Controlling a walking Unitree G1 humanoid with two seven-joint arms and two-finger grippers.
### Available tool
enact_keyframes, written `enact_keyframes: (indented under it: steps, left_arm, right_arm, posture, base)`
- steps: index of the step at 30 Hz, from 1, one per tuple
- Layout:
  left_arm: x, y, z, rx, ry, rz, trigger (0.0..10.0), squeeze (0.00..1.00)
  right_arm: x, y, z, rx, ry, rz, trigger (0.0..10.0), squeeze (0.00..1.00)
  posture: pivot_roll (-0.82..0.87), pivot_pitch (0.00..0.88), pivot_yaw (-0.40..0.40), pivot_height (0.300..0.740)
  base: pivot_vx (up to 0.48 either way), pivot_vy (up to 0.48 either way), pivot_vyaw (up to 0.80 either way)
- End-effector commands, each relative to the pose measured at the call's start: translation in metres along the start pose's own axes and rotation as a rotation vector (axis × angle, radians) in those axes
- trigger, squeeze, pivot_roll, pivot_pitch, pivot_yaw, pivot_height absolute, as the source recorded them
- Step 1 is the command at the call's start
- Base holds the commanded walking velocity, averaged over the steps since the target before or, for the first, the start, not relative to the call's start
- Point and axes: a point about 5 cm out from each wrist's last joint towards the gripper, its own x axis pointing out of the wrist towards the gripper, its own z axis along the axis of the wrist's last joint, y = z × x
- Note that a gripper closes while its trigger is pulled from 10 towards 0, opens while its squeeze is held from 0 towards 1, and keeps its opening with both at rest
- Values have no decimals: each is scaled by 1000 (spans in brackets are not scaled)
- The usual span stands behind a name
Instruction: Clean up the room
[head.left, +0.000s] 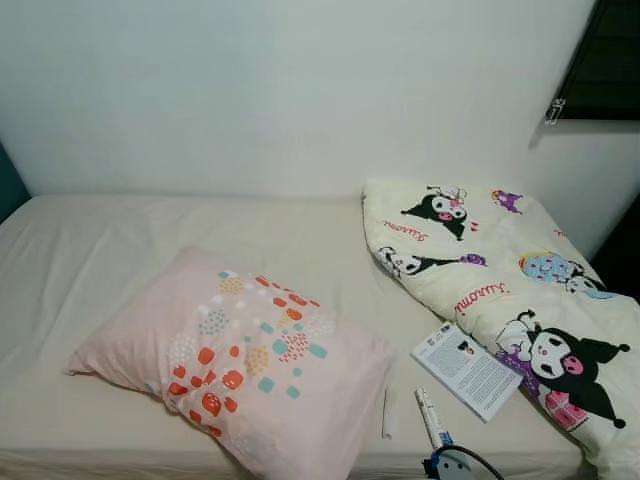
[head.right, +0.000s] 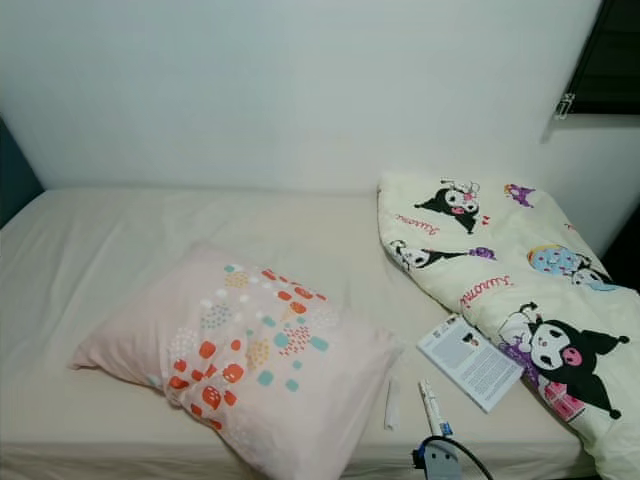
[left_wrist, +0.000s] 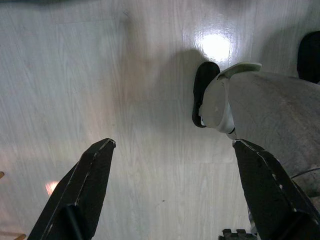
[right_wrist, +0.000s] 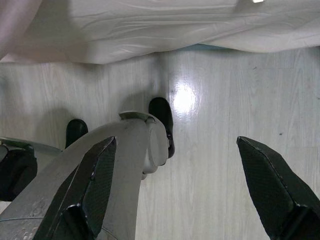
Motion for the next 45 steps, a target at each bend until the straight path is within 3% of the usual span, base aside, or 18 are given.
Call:
enact_keyframes:
  steps: [1,35,45]
  left_arm:
    - [0,3,0,14,7,9,10000,0]
    - [0,-3,2,9,6,3,10000,0]
    - [0,5,6,-5,-8,35,10000,0]
  right_arm:
    - [0,1,-1,-3,1,-1,10000,0]
    - [0,4,-4,-24,11,-6,10000,0]
    - [0,3,-4,-28,8,-21,10000,0]
  posture:
    - [-72,0,-55,740]
    - [-75,0,-56,740]
    - [-76,0,-54,740]
  base:
    - [0,0,0]
    - [0,0,0]
    - [0,0,0]
